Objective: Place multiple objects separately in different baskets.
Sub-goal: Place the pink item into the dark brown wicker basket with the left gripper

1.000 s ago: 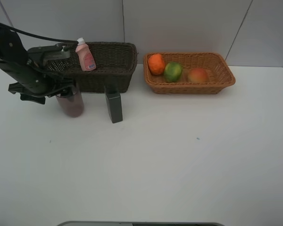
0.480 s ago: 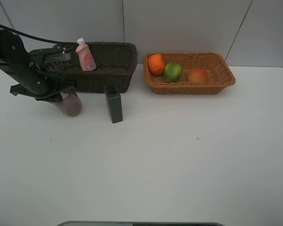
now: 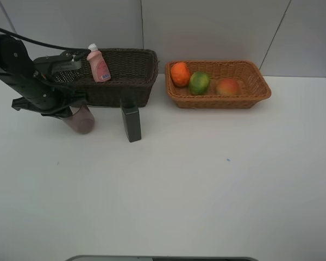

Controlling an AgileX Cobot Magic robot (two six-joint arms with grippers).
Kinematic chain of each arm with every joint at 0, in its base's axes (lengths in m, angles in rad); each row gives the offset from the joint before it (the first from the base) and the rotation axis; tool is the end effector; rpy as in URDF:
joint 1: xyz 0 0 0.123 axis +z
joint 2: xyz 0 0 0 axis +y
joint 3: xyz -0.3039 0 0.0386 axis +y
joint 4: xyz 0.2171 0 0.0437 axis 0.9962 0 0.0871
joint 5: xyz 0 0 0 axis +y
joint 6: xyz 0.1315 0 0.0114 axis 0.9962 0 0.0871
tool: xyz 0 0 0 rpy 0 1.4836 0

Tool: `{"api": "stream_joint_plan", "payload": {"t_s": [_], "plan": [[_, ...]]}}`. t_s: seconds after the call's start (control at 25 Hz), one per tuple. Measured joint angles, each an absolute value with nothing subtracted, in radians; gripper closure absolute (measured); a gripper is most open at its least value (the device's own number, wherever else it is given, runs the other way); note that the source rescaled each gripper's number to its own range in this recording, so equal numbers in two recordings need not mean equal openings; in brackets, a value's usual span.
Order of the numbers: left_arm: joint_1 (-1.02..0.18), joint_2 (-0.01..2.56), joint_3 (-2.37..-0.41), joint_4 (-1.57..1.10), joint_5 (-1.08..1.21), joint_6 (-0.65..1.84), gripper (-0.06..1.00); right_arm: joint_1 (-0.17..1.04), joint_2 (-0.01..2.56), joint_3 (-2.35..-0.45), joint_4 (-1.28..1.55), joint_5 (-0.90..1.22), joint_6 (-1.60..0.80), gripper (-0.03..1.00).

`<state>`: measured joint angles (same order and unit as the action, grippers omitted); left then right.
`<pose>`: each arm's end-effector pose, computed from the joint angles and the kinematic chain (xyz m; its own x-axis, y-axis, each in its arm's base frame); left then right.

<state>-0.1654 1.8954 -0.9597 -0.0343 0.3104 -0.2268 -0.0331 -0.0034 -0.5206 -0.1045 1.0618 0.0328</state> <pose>0.3452 -0.0590 0.1289 -0.9168 -0.1071 -0.3846 -0.0687 0.9913 -0.1120 -0.0199 -0.0114 0.2500 -0.4352 -0.0038 -0.9003 0.1071 0.9927 -0.0559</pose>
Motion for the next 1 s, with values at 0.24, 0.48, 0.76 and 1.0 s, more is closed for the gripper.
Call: {"api": "stream_joint_plan", "payload": {"t_s": [0.24, 0.48, 0.76, 1.0], "plan": [[-0.165, 1.886, -0.960, -0.034, 0.344, -0.227, 0.94, -0.033, -0.003, -0.521, -0.105, 1.062, 0.033, 0.01], [-0.165, 1.803, -0.988, -0.033, 0.496, -0.227, 0.94, -0.033, -0.003, -0.521, -0.105, 1.062, 0.033, 0.01], [-0.165, 1.728, -1.140, -0.033, 0.671, -0.227, 0.94, -0.033, -0.003, -0.521, -0.105, 1.062, 0.033, 0.01], [-0.190, 1.729, -1.307, -0.033, 0.775, -0.224, 0.94, -0.033, -0.003, -0.521, -0.105, 1.062, 0.033, 0.01]]}}
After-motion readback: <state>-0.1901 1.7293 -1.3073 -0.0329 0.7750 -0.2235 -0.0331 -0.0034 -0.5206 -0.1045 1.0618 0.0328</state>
